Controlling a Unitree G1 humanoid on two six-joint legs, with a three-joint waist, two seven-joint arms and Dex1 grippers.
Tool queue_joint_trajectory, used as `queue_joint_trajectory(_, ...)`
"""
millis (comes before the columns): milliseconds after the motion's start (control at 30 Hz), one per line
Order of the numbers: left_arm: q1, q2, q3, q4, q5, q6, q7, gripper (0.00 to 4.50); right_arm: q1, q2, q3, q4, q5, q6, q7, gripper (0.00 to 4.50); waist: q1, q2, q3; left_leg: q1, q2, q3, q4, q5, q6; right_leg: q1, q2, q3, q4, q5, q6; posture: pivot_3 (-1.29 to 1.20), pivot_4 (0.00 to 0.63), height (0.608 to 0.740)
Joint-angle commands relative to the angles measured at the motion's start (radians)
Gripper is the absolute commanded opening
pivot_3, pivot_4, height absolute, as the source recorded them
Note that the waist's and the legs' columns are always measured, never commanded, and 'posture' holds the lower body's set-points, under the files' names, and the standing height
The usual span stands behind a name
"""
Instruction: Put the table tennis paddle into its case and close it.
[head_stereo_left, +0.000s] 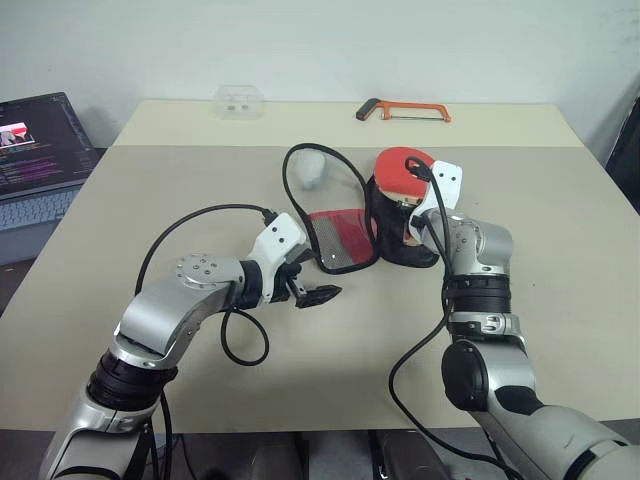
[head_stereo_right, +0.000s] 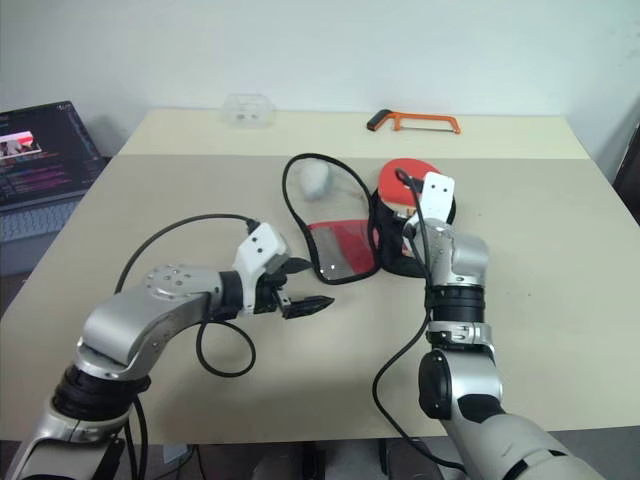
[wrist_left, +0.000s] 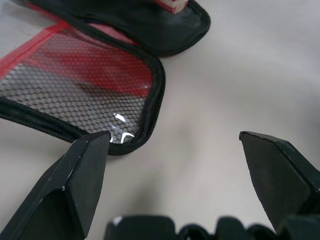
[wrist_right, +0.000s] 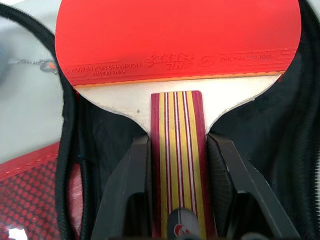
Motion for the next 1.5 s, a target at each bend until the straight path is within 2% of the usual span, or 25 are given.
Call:
queue_joint_trajectory(33,0.007,0.010,0.029,-0.049,-0.006,0.006,0.005,4.50,-0.031,0.008,0.005,-0.049,0.010,-0.016,-0.018,1.10,0.000,0.000,0.000,0.000,0.000,0.000,0.000,0.000,0.000,0.000,0.000,0.000,0.000,0.000,0.000,0.00,0.150,0.740)
queue_joint_trajectory(367,0.012,0.006,0.030,-0.056,-0.005,0.017,0.011,4.50,0.046,0.038,0.003,-0.249,-0.002,0.119,-0.109,1.10,0.001,0.000,0.000,0.000,0.000,-0.001,0.000,0.000,0.000,0.000,0.000,0.000,0.000,0.000,0.000,0.00,0.150,0.740)
queue_joint_trajectory(633,-0.001,0.003,0.018,-0.043,0.003,0.009,0.004,4.50,0.071,0.072,0.018,-0.284,0.006,0.146,-0.116,1.10,-0.001,0.000,0.000,0.000,0.000,-0.001,0.000,0.000,0.000,0.000,0.000,-0.001,0.001,0.000,0.000,0.00,0.150,0.740)
queue_joint_trajectory(1500,0.018,0.005,0.021,-0.077,-0.001,0.024,0.028,4.50,0.065,0.049,0.058,-0.122,-0.026,0.032,-0.067,1.10,-0.001,0.000,0.000,0.000,0.000,-0.001,0.000,0.000,0.000,0.000,0.000,-0.001,0.001,0.000,0.000,0.00,0.150,0.740)
